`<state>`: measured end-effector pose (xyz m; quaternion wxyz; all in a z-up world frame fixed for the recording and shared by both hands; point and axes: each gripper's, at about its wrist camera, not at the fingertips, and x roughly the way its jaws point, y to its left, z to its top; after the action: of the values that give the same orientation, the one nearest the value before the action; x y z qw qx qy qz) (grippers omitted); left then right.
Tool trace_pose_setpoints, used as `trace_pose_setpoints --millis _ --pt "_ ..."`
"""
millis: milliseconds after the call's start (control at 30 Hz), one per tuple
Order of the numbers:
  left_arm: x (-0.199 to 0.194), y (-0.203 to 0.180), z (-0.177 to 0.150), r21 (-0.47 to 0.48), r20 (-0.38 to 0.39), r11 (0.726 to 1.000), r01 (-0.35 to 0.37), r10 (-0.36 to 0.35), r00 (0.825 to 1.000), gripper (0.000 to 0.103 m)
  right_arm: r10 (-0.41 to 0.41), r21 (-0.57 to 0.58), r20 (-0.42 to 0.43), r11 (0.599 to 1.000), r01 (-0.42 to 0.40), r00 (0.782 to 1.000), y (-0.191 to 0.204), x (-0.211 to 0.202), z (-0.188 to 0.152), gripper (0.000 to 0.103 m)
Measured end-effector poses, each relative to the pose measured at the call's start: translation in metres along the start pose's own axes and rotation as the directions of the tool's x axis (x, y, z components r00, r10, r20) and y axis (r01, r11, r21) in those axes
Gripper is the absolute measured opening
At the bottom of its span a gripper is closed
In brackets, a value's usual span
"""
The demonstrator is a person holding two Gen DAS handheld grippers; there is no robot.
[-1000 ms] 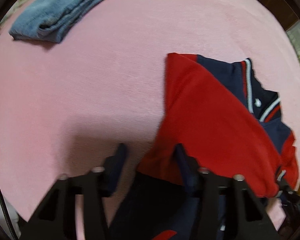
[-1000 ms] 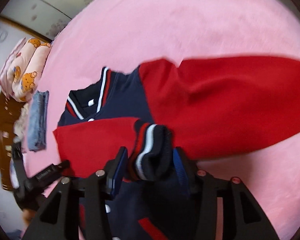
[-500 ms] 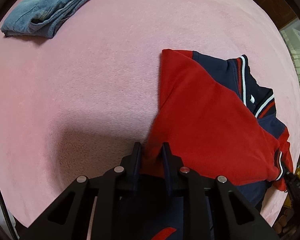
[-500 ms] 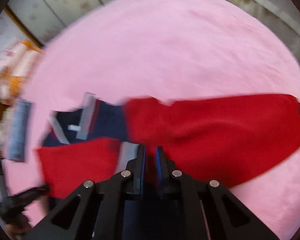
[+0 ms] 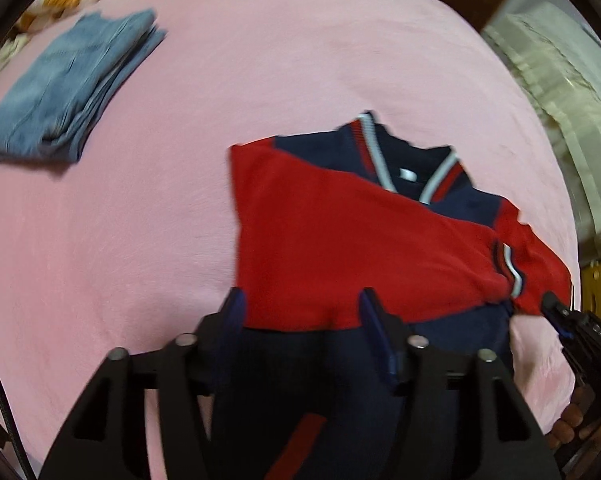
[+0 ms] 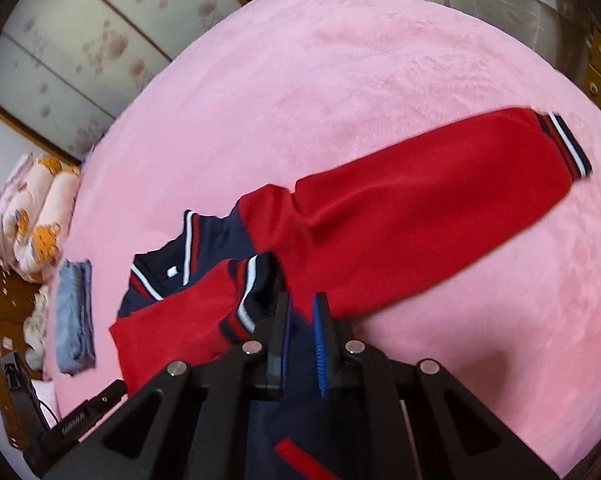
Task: Fold large clothes
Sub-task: 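Lay the cuff on the jacket body with the right tool and open it, then grasp the other red sleeve's striped cuff with the right tool and lift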
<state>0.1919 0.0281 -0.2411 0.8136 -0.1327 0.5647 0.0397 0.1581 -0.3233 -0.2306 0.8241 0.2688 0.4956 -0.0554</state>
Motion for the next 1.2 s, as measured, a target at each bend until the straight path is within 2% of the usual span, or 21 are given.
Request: trace_pose_setpoints --millis 100,167,200,333,400,467,533,600,633,700,800,967,1200 --pt "-0.002 -0.041 0.002 0.028 0.002 1.000 0.003 -0.003 1.000 0.059 0.057 0.059 0.001 0.997 -0.057 0.998 -0.004 0.002 -0.014 0.010" --pt "-0.003 -0.047 -0.004 0.036 -0.004 0.999 -0.012 0.012 1.000 0.060 0.082 0.081 -0.023 0.994 -0.080 0.996 -0.009 0.003 -0.020 0.010" --pt "0.003 -0.052 0.005 0.042 -0.008 0.999 -0.023 0.024 1.000 0.060 0.101 0.088 -0.045 0.991 -0.097 0.994 -0.013 0.004 -0.023 0.010" --pt "0.010 -0.085 -0.007 0.077 -0.042 0.995 -0.056 0.060 0.997 0.060 0.138 0.084 -0.082 0.988 -0.131 0.987 -0.031 -0.002 -0.028 0.012" --pt "0.004 -0.121 -0.023 0.072 -0.055 0.996 -0.061 0.065 0.996 0.060 0.155 0.106 -0.108 0.984 -0.144 0.982 -0.048 -0.005 -0.026 0.014" --pt "0.002 -0.137 -0.030 0.058 -0.063 0.997 -0.056 0.060 0.996 0.060 0.173 0.130 -0.118 0.979 -0.158 0.978 -0.065 -0.009 -0.022 0.016" --pt "0.002 -0.155 -0.036 0.041 -0.069 0.998 -0.047 0.049 0.996 0.060 0.179 0.145 -0.122 0.976 -0.161 0.976 -0.086 -0.016 -0.014 0.021" --pt "-0.001 -0.175 -0.045 0.037 -0.089 0.998 -0.040 0.043 0.995 0.060 0.169 0.159 -0.122 0.976 -0.149 0.978 -0.108 -0.023 -0.004 0.034" --pt "-0.001 -0.184 -0.049 0.042 -0.109 0.998 -0.036 0.041 0.993 0.060 0.160 0.174 -0.124 0.975 -0.137 0.979 -0.121 -0.027 0.002 0.036" --pt "0.004 -0.207 -0.055 0.060 -0.177 0.998 -0.014 0.024 0.984 0.060 0.162 0.218 -0.122 0.967 -0.133 0.979 -0.147 -0.033 0.014 0.036" --pt "0.011 -0.233 -0.060 0.096 -0.213 0.995 -0.013 0.033 0.977 0.060 0.162 0.269 -0.114 0.955 -0.126 0.980 -0.181 -0.037 0.033 0.036" --pt "0.011 -0.273 -0.061 0.162 -0.198 0.987 -0.001 0.034 0.980 0.060 0.103 0.292 -0.099 0.954 -0.070 0.990 -0.217 -0.033 0.059 0.037" --pt "0.013 -0.299 -0.059 0.210 -0.173 0.978 -0.017 0.054 0.983 0.060 0.144 0.399 -0.016 0.908 -0.126 0.989 -0.243 -0.017 0.074 0.036"
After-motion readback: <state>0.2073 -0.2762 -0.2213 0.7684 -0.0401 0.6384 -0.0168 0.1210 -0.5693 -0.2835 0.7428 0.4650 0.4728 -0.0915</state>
